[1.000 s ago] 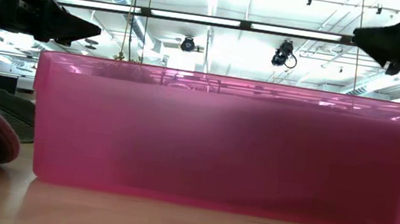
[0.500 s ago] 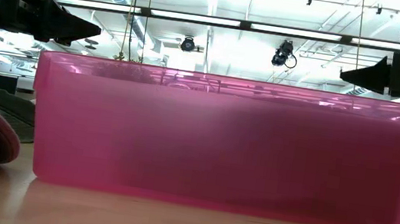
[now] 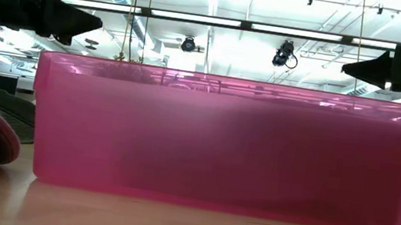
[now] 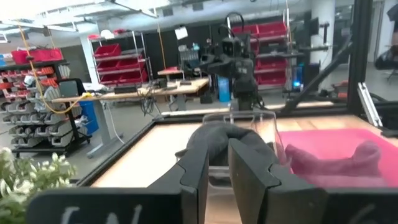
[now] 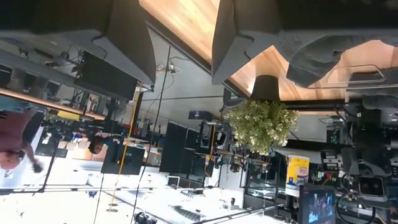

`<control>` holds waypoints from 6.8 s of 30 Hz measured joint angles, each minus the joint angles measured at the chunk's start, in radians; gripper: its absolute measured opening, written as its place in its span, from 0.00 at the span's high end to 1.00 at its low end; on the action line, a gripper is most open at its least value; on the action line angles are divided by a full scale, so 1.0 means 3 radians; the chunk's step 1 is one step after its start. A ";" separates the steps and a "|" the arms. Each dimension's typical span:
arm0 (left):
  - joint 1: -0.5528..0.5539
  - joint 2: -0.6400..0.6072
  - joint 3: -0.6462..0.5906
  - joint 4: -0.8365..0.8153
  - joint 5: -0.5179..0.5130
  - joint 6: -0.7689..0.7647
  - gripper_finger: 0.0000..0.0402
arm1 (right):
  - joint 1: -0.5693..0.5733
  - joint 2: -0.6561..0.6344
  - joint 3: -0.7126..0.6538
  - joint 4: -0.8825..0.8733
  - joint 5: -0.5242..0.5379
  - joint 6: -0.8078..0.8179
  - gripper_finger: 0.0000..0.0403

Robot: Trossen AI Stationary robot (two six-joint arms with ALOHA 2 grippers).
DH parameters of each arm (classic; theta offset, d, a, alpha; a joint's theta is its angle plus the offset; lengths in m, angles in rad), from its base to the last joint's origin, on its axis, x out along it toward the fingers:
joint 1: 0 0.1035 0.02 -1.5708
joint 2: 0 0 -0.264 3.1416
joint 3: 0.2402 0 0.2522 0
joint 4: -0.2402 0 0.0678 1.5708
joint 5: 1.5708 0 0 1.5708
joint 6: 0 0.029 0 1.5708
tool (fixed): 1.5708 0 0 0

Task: Pick & Place hat
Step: Put the red cap into the pink bin

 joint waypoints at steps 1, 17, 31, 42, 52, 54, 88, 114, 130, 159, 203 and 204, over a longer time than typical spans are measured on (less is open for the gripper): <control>-0.0001 0.0000 0.0000 0.0029 0.0000 0.0002 0.83 | 0.0000 -0.0001 0.0000 0.0000 0.0000 0.0001 0.60; 0.0000 0.0001 0.0000 0.1615 0.0015 0.0028 0.83 | 0.0000 0.0001 0.0000 0.0001 0.0000 0.0000 0.60; 0.0000 -0.0002 0.0268 0.2630 0.1270 -0.1572 0.83 | 0.0000 0.0001 0.0000 0.0003 0.0000 0.0000 0.60; -0.0307 0.0454 0.0282 0.3391 0.1784 -0.1762 0.83 | 0.0000 0.0001 0.0000 0.0003 0.0000 -0.0001 0.60; -0.1366 0.1836 0.1067 0.3561 0.2695 -0.1037 0.83 | 0.0000 0.0001 0.0000 0.0003 0.0000 -0.0001 0.60; -0.1613 0.2171 0.1300 0.3385 0.2902 -0.0774 0.83 | 0.0000 0.0001 0.0000 0.0003 0.0000 -0.0001 0.60; -0.3168 0.5494 0.5022 -0.2412 -0.1329 -0.1506 0.83 | 0.0000 0.0000 0.0000 0.0003 -0.0001 -0.0001 0.60; -0.2841 0.6380 0.5505 -0.4301 0.0212 -0.5154 0.83 | 0.0000 0.0000 0.0000 0.0002 -0.0001 -0.0001 0.60; -0.2875 0.6396 0.5474 -0.4286 0.0368 -0.5279 0.54 | 0.0000 0.0000 0.0000 0.0002 -0.0001 -0.0001 0.60; -0.2975 0.6035 0.4988 -0.3316 0.0036 -0.5425 0.99 | 0.0000 0.0000 0.0000 0.0001 -0.0001 -0.0001 0.60; -0.1685 0.6078 0.5465 -0.2409 -0.0898 -0.3806 0.86 | 0.0000 0.0010 0.0001 -0.0067 -0.0001 -0.0001 0.60; -0.1686 0.6078 0.5465 -0.2406 -0.0929 -0.3799 0.83 | 0.0000 0.0010 0.0001 -0.0071 -0.0001 -0.0001 0.60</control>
